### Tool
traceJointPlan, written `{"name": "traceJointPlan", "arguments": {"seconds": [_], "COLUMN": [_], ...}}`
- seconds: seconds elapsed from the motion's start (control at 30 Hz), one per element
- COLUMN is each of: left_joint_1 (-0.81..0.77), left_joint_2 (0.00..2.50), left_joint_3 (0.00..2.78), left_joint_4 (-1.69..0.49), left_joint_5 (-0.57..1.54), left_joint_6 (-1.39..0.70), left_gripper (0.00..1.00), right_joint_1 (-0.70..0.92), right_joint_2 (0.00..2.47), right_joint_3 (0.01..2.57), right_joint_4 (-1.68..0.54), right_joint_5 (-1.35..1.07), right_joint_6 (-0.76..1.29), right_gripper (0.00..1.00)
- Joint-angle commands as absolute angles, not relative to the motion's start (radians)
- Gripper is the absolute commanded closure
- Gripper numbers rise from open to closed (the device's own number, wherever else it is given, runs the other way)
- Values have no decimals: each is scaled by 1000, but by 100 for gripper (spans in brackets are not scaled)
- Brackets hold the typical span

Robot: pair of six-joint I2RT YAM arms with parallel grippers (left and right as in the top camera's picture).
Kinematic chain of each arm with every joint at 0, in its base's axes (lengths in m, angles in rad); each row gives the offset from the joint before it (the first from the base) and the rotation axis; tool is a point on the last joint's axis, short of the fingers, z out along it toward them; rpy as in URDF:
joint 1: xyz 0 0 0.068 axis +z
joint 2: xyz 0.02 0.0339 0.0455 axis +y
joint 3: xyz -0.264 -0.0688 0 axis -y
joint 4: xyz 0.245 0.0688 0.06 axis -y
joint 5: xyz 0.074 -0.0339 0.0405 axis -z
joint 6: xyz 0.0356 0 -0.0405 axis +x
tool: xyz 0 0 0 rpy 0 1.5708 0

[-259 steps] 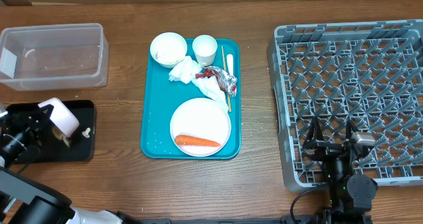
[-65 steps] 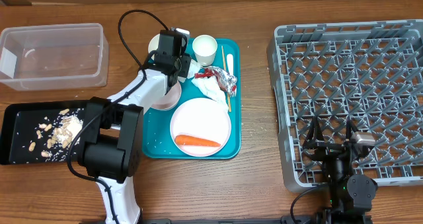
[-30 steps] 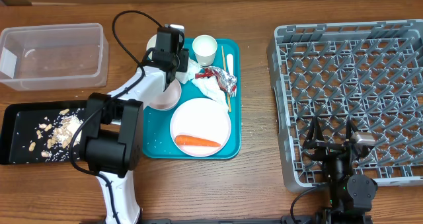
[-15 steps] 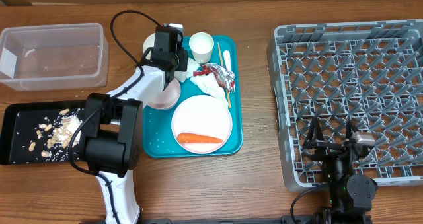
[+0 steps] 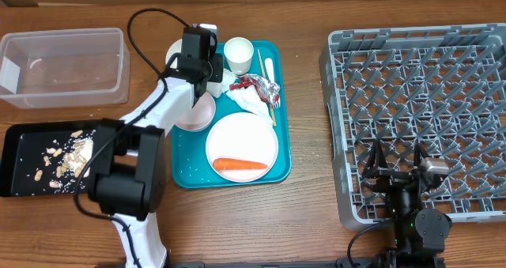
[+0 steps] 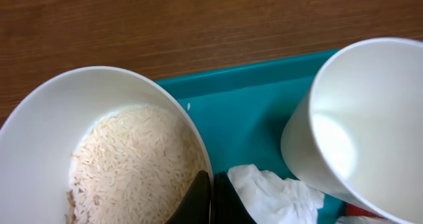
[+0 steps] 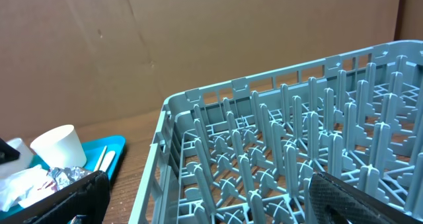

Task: Sort waste into correct bins and load items into the dishwasher rack
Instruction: 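Grasp the white bowl of rice rim with the left gripper, then lift the white bowl and carry it over the black tray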

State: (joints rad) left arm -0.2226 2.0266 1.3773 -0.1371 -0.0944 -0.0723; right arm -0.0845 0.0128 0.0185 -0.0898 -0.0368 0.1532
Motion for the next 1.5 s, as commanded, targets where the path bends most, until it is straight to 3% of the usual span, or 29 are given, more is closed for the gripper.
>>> {"name": "traceJointPlan", "arguments": {"seconds": [0.0, 0.33, 0.67, 0.77, 0.93, 1.17, 1.47], "left_joint_1": [-223, -223, -149, -42, 220, 567, 809], "left_joint_2": [1927, 1762, 1475, 1414, 1383, 1385, 1390], "left_joint_3": [1400, 1400, 1400, 1400, 1396, 1319, 1157], "left_joint_4": [-155, -291, -640, -738, -847, -864, -801], "left_joint_5": [-103, -103, -103, -34, 255, 634, 833], "left_joint_6": [-84, -158, -323, -353, -355, -270, -208], "left_gripper": [96, 96, 96, 96, 96, 96, 96], "right_joint_1": [-86, -86, -86, -86, -86, -86, -86], "right_joint_2": [4, 4, 4, 4, 4, 4, 4], "right_joint_3": [8, 8, 8, 8, 8, 8, 8], "right_joint_4": [-81, -82, -81, -81, -81, -81, -81], "right_joint_5": [-30, -30, -30, -30, -30, -30, -30], "right_joint_6": [156, 156, 156, 156, 156, 156, 156], "right_gripper": [0, 0, 0, 0, 0, 0, 0]}}
